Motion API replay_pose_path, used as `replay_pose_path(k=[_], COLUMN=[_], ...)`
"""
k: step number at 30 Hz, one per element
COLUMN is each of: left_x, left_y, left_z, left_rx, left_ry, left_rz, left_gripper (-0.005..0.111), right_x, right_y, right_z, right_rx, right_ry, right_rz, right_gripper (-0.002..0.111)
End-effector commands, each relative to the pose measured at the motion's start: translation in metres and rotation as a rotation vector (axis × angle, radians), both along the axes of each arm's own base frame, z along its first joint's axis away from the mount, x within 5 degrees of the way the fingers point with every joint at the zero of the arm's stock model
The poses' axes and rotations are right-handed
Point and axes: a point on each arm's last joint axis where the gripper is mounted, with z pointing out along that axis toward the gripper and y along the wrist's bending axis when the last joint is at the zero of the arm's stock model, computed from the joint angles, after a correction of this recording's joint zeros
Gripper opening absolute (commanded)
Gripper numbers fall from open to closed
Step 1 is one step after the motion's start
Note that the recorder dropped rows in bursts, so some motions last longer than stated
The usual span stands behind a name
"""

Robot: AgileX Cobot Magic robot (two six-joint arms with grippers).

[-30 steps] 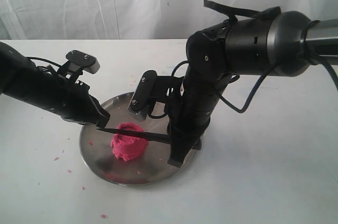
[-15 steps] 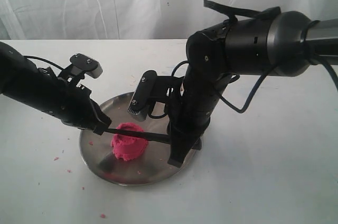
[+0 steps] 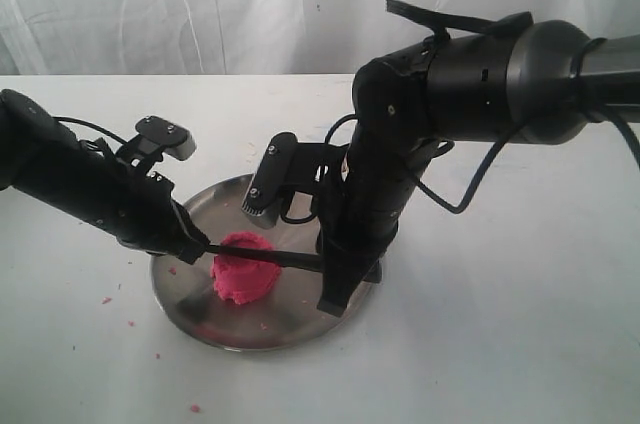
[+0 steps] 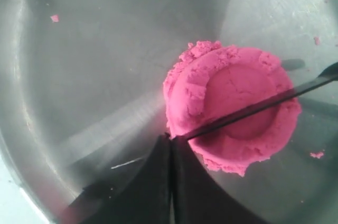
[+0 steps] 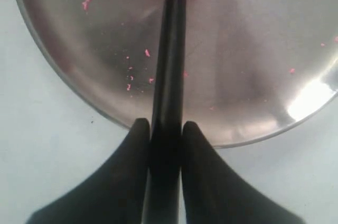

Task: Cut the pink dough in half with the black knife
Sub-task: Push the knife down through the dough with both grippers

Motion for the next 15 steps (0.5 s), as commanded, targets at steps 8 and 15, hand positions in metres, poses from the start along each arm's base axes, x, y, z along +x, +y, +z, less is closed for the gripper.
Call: replay_pose_path(k=[8, 15], left_x=[0.001, 0.001], left_y=[-0.001, -0.001], left_z=[-0.011, -0.015], left_rx=[-0.013, -0.004], left_ry=[0.045, 0.045], left_rz=[0.003, -0.008], left_gripper=[0.000, 0.000], right_x=[0.004, 0.004], right_y=[0.004, 0.005], right_z=[-0.020, -0.025], right_rx=[-0.013, -0.019], right_ry=[0.044, 0.054], right_rz=[-0.005, -0.006], right_gripper=[0.000, 0.000])
